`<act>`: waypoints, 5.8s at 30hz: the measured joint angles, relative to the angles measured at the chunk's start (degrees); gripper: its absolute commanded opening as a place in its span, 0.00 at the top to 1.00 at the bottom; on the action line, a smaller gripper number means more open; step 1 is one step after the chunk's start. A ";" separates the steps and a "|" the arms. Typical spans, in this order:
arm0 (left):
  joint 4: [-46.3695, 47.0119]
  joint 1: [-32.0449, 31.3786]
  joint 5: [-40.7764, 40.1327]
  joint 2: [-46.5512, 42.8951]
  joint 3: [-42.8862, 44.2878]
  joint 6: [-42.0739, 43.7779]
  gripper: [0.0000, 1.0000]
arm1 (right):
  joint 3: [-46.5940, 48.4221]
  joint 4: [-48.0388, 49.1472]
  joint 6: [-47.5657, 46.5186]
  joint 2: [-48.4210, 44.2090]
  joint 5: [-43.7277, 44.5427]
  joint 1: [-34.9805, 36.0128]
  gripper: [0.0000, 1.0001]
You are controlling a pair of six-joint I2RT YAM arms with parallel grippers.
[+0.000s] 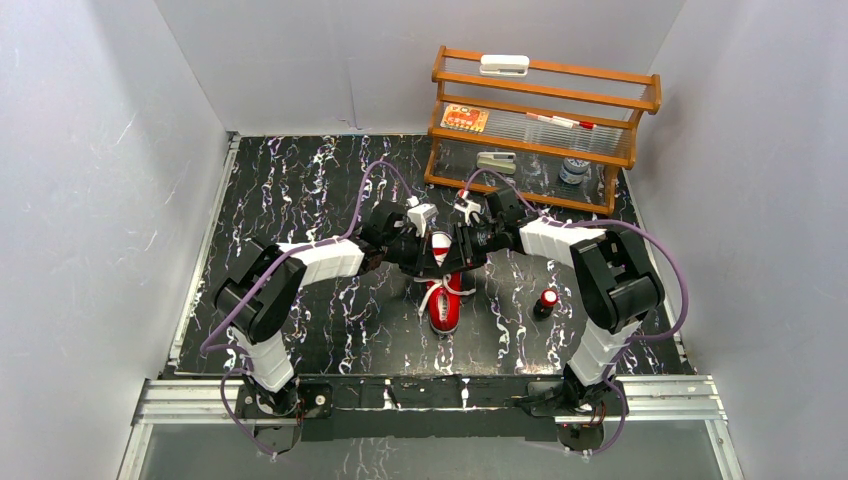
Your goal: Tie the shoes
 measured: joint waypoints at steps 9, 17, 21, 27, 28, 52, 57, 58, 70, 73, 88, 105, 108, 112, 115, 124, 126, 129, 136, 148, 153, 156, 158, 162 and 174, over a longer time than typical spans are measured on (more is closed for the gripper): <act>-1.44 -0.13 -1.05 0.00 -0.07 0.70 1.00 | -0.39 -1.33 -0.42 -1.11 1.01 -0.31 0.84; 3.17 -0.50 -3.26 -0.26 -0.55 -1.81 1.00 | -2.64 7.72 8.92 -1.53 -4.68 -0.31 0.70; 13.60 -0.35 -2.38 -0.28 -5.86 -6.01 1.00 | -2.99 9.18 11.72 -1.60 -5.38 -0.35 0.68; 19.10 -0.39 -2.01 -0.28 -8.22 -7.17 1.00 | -2.45 1.31 7.72 -4.50 -3.04 -2.36 0.66; 19.93 -0.39 -2.12 -0.28 -8.52 -7.06 1.00 | -1.92 -0.48 6.23 -5.16 -2.25 -2.95 0.66; 23.34 -0.39 -3.78 -0.85 -10.97 -6.93 1.00 | 1.33 -4.83 -4.66 1.60 -0.17 -4.63 0.78; 23.34 -0.39 -3.78 -0.85 -10.97 -7.08 1.00 | 1.33 -4.59 -4.57 1.57 -0.87 -3.21 0.78; 23.34 -0.39 -3.76 -0.85 -10.97 -7.08 1.00 | 1.33 -4.50 -4.50 1.57 -0.87 -3.02 0.78; 23.30 -0.39 -3.37 -0.85 -10.97 -7.04 1.00 | 1.20 -1.40 -1.86 0.50 -2.71 -2.54 0.73; 23.30 -0.39 -3.19 -0.87 -10.97 -7.06 1.00 | 1.20 -0.55 -1.62 0.52 -3.19 -2.49 0.73; 23.26 -0.39 -2.69 -0.87 -10.97 -7.48 1.00 | -1.86 -0.96 -1.92 -2.78 -1.88 -4.94 0.64; 22.45 -0.39 -2.45 -0.87 -10.95 -7.72 1.00 | 2.78 -4.76 -6.56 1.75 -0.92 -1.97 0.81; 22.45 -0.39 -2.45 -0.87 -10.95 -7.72 1.00 | 2.75 -4.68 -6.47 1.75 -1.44 -1.95 0.78; 22.40 -0.39 -2.43 -0.87 -10.95 -7.72 1.00 | 1.86 -3.19 -5.66 1.68 -2.64 -1.79 0.75; 22.16 -0.39 -2.40 -0.87 -10.95 -7.76 1.00 | -0.02 -0.50 -3.89 1.53 -3.48 -1.81 0.73; 22.34 -0.26 -1.88 -0.85 -10.95 -8.35 1.00 | -1.44 2.51 -0.15 1.55 -4.37 -1.81 0.71; 22.49 -0.13 -1.77 -0.85 -10.95 -8.61 1.00 | -1.44 3.02 0.35 1.66 -4.48 -1.81 0.73; 22.67 0.09 -1.55 -0.85 -10.95 -8.98 1.00 | -1.44 3.74 1.25 1.81 -4.55 -1.81 0.79; 23.21 0.81 -1.01 -0.85 -11.19 -9.62 1.00 | -1.44 4.68 2.86 2.23 -4.44 -2.29 1.00; 15.50 1.64 -2.82 -5.49 -11.26 -7.54 0.53 | -1.70 2.45 1.60 -0.15 -2.25 -1.68 1.00; 12.02 3.06 -2.84 -10.14 -11.41 -6.67 0.47 | -1.70 1.79 0.68 -0.15 -1.84 -1.42 1.00; 10.75 3.69 -2.54 -10.80 -12.07 -6.01 0.36 | -1.70 1.03 -0.04 -0.15 -1.64 -1.38 1.00; 9.75 3.93 -2.23 -10.62 -12.46 -5.88 0.34 | -1.70 0.87 -0.24 -0.15 -1.64 -1.38 1.00; 8.72 4.52 -1.75 -8.96 -12.57 -5.77 0.28 | -1.70 0.70 -0.37 -0.15 -1.64 -1.38 1.00; 14.47 8.90 1.07 -2.60 -12.02 -11.10 0.20 | -1.31 -1.01 -1.09 -0.15 -1.68 -1.38 1.00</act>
